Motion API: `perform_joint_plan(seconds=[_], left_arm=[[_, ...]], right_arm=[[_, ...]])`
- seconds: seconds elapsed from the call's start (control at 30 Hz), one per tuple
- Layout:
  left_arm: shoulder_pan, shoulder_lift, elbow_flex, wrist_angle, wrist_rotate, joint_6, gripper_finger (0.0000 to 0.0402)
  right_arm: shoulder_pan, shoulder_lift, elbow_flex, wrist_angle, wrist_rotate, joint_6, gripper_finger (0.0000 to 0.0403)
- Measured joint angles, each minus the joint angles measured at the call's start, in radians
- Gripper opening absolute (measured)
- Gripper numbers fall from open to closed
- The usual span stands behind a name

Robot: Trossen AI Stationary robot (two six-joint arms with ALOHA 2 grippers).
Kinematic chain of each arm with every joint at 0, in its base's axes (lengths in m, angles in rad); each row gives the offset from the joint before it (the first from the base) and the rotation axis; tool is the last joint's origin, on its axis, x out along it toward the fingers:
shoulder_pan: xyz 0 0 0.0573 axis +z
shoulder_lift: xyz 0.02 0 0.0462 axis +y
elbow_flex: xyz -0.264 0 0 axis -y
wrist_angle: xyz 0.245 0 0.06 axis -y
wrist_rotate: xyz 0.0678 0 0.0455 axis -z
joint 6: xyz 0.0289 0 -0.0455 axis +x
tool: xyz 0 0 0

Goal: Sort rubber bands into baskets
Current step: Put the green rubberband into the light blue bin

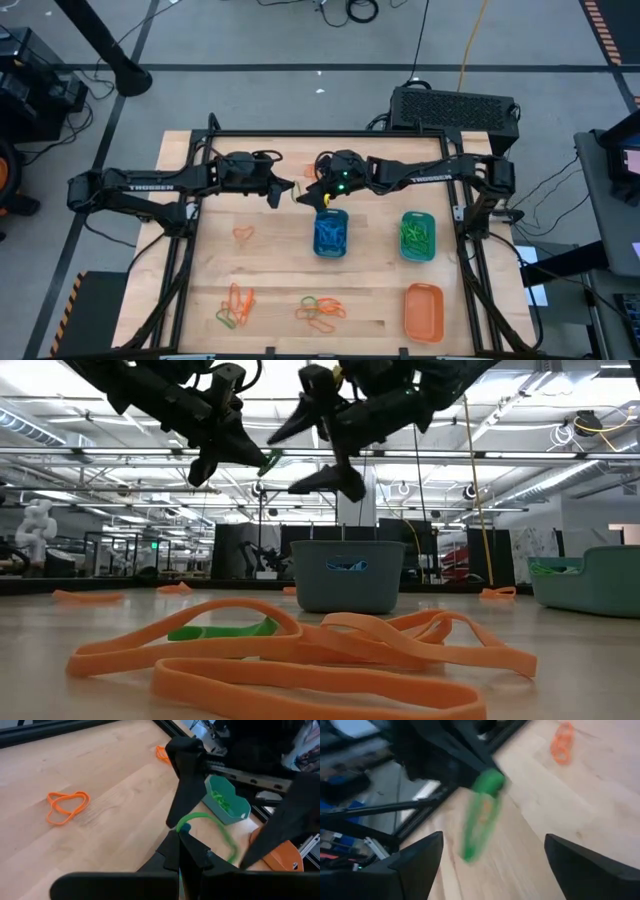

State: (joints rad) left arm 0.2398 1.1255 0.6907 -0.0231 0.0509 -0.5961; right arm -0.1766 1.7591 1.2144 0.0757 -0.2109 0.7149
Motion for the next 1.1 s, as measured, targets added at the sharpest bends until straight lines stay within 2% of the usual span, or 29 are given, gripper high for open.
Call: perform_joint_plan(seconds=[0.13,0.23,0.33,0.4,0.47,0.5,0.8,0.93,1.1], left_arm=[[0.000,0.000,0.000,-0.001,0.000,0.002,0.0000],[0.000,0.000,0.000,-0.001,0.000,0.008,0.0000],[0.000,0.000,0.000,-0.005,0.000,0.024,0.0000],[0.000,0.000,0.000,-0.005,0.000,0.037,0.0003],[0.000,0.000,0.000,-0.004,0.000,0.061,0.0017],[0.000,0.000,0.000,-0.004,0.000,0.081,0.0028],[0.000,0.000,0.000,-0.021,0.086,0.184,0.0170],[0.016,-0.005,0.000,-0.037,0.140,0.184,0.0216],[0.038,-0.010,0.001,-0.065,0.260,0.192,0.0229]], right_arm=[[0.014,0.026,0.045,0.012,-0.005,-0.037,0.0321],[0.022,0.028,0.060,-0.008,-0.005,-0.065,0.0275],[0.022,0.028,0.072,-0.036,-0.006,-0.091,0.0195],[0.021,0.028,0.074,-0.068,-0.005,-0.104,0.0123],[0.020,0.028,0.074,-0.086,-0.005,-0.112,0.0047],[0.020,0.028,0.074,-0.090,-0.005,-0.122,0.0024],[0.015,-0.007,0.076,-0.192,-0.015,-0.137,0.0002],[0.012,-0.079,0.075,-0.442,-0.031,-0.173,0.0001],[0.039,-0.217,0.075,-0.866,-0.032,-0.203,0.0001]])
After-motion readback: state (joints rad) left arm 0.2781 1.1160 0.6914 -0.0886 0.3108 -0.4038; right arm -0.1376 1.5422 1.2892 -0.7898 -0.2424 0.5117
